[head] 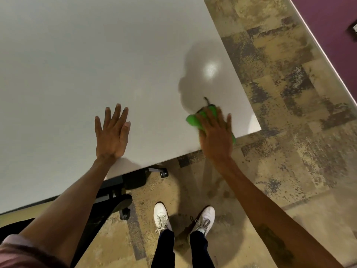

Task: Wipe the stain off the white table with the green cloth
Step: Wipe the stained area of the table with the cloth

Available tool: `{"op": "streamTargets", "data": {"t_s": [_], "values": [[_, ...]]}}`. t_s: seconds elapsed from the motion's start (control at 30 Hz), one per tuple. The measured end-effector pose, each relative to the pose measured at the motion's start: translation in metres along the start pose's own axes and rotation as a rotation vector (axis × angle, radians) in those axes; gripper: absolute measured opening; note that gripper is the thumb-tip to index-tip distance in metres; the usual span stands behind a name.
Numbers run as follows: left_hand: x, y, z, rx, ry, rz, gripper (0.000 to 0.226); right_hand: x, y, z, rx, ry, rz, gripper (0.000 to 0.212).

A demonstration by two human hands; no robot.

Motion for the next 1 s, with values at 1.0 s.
{"op": "streamTargets", "data": {"t_s": [1.0], "values": [[-0.001,-0.005,-0.003,-0.024,0.005,-0.001,0.055,-0.066,-0.004,-0.195,-0.023,-0.071,-0.172,0.040]]}}
Point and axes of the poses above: each hand's wrist, its own z-axis away from the middle knuckle, its own y-axis out of the palm, x = y × z, the point moved 4 cm from there along -z, towards the middle knuckle, and after that the axes turned 11 degrees about -y, right-handed, at the moved point
